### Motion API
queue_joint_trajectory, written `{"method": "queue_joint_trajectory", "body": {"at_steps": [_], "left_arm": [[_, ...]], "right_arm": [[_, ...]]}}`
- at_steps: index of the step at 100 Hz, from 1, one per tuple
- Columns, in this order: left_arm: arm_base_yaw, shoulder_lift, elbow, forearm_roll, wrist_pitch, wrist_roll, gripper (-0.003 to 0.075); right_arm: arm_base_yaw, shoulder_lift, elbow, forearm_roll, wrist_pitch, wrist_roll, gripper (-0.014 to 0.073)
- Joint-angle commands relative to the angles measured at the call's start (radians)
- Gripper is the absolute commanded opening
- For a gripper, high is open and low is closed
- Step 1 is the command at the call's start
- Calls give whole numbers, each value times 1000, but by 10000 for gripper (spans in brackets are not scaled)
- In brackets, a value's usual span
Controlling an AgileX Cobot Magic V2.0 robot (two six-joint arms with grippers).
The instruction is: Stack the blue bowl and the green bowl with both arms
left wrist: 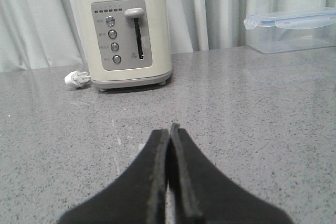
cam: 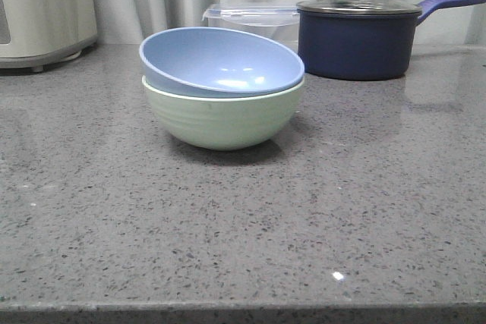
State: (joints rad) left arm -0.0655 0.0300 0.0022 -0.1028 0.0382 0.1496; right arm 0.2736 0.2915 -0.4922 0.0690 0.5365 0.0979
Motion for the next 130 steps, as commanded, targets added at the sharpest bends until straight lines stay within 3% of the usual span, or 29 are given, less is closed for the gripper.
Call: {"method": "queue_joint_trajectory", "body": {"at_steps": [1,130], "left_arm": [[1,-19,24,-3,-132,-5,-20],[1,-69,41,-5,-114,-5,-20]], "right_arm": [[-7,7,-25,-5,-85,-11,-8],[-7,7,-25,-5,-78,-11,-8]]}}
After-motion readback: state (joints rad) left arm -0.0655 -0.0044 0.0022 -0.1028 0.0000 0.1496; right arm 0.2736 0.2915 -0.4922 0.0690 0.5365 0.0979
